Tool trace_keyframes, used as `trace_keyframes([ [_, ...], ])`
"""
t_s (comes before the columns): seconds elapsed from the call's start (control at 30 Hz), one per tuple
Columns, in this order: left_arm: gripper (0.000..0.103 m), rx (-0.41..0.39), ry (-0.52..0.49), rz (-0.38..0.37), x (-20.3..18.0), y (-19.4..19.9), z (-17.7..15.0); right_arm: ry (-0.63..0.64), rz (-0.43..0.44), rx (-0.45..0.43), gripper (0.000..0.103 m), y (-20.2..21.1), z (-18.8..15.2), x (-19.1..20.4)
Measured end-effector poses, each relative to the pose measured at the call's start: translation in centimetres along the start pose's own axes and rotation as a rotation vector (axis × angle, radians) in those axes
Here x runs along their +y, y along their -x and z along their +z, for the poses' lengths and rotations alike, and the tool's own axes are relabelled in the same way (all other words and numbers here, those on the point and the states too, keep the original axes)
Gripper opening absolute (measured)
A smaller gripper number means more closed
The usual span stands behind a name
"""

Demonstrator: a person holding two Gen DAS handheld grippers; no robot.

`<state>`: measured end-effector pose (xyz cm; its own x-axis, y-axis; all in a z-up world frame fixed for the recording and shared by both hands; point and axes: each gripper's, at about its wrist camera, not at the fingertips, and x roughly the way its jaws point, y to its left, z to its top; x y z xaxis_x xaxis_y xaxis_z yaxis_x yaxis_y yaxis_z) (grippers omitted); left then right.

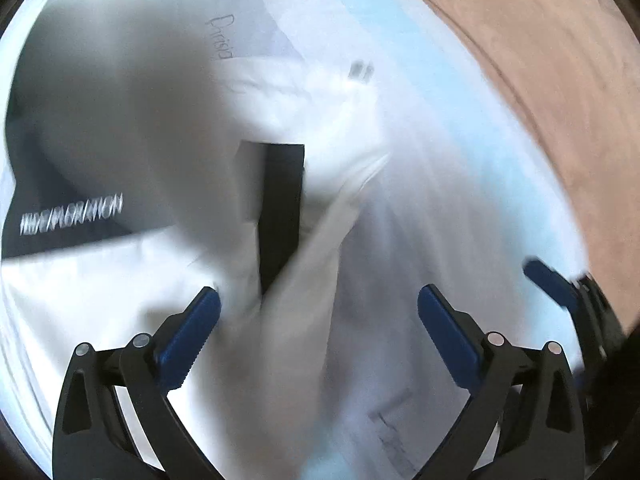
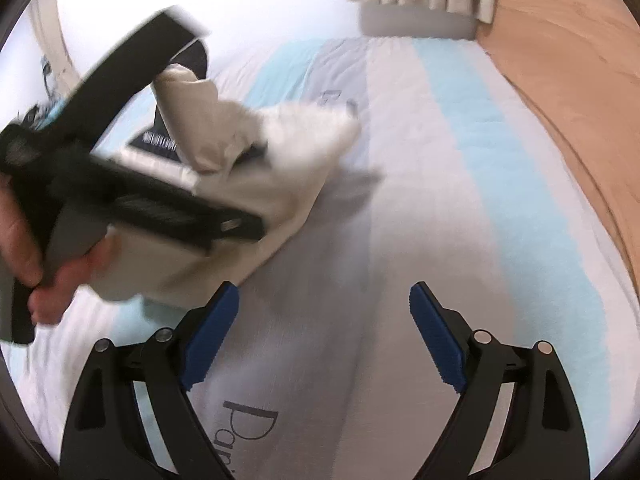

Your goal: Fold large clothes

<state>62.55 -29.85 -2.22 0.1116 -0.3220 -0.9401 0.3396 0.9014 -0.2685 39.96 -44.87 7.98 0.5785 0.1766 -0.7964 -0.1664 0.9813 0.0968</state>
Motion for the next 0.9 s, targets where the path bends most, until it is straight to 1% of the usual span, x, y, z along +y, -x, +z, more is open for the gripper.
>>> trace_keyframes([
  [0.03, 0.097, 0.009, 0.010, -0.040, 0.7, 0.9, -0.3, -0.001, 0.000, -0.005, 0.085, 0.5, 0.3, 0.1],
  [0.07, 0.097, 0.021, 0.008, -0.046, 1.6, 2.0, -0.8, 0.005, -0.004, -0.014, 0.087, 1.0, 0.9, 0.3],
  [0.17, 0.097, 0.008, -0.035, -0.003, 4.1, 4.8, -1.9, 0.020, 0.000, -0.018, 0.088, 1.5, 2.1, 1.2],
  [0.2, 0.097, -0.003, -0.046, 0.027, 4.9, 5.7, -2.1, 0.029, 0.003, -0.017, 0.088, 1.6, 2.5, 1.9],
  [0.23, 0.097, -0.013, -0.055, 0.050, 4.5, 6.0, -1.5, 0.039, 0.002, -0.017, 0.089, 1.3, 3.1, 2.2],
  [0.3, 0.097, -0.028, -0.071, 0.110, 7.3, 7.3, -1.9, 0.037, 0.011, -0.003, 0.093, 0.4, 4.2, 3.4],
  [0.37, 0.097, -0.039, -0.075, 0.165, 10.0, 8.2, -1.7, 0.021, 0.032, 0.021, 0.095, -0.7, 5.0, 4.2],
  [0.43, 0.097, -0.053, -0.073, 0.255, 12.6, 8.4, -0.9, 0.012, 0.039, 0.058, 0.095, -2.0, 5.6, 5.3],
  [0.47, 0.097, -0.054, -0.066, 0.282, 12.0, 7.8, -0.6, 0.005, 0.045, 0.071, 0.095, -2.6, 5.8, 5.7],
  [0.53, 0.097, -0.058, -0.054, 0.299, 15.1, 7.8, -0.9, -0.028, 0.069, 0.116, 0.095, -4.2, 6.2, 6.1],
  [0.57, 0.097, -0.052, -0.040, 0.299, 15.3, 7.3, -0.7, -0.046, 0.081, 0.137, 0.096, -4.9, 6.4, 6.2],
  [0.6, 0.097, -0.043, -0.026, 0.287, 14.1, 5.4, -0.5, -0.066, 0.087, 0.158, 0.095, -5.9, 6.5, 6.2],
  [0.63, 0.097, -0.032, -0.009, 0.265, 14.6, 4.8, -0.4, -0.080, 0.089, 0.171, 0.095, -6.6, 6.7, 6.2],
  [0.67, 0.097, -0.025, 0.014, 0.244, 14.0, 3.7, 0.0, -0.095, 0.085, 0.188, 0.095, -7.3, 6.8, 6.1],
  [0.7, 0.097, -0.027, 0.021, 0.228, 14.7, 3.5, 0.0, -0.117, 0.089, 0.204, 0.095, -8.2, 6.9, 5.9],
  [0.77, 0.097, -0.027, 0.020, 0.179, 15.0, 2.7, 0.2, -0.147, 0.100, 0.229, 0.095, -9.6, 7.1, 5.6],
  [0.8, 0.097, -0.021, 0.020, 0.142, 14.8, 1.9, 0.2, -0.158, 0.109, 0.242, 0.095, -10.5, 7.2, 5.5],
  [0.83, 0.098, -0.019, 0.018, 0.106, 15.6, 1.5, 0.3, -0.165, 0.121, 0.254, 0.095, -11.2, 7.2, 5.4],
  [0.87, 0.098, -0.014, 0.008, 0.087, 15.0, 0.5, 0.6, -0.172, 0.130, 0.270, 0.095, -12.0, 7.2, 5.3],
  [0.9, 0.098, -0.007, -0.001, 0.063, 15.3, 0.1, 0.8, -0.179, 0.142, 0.283, 0.095, -12.8, 7.2, 5.3],
])
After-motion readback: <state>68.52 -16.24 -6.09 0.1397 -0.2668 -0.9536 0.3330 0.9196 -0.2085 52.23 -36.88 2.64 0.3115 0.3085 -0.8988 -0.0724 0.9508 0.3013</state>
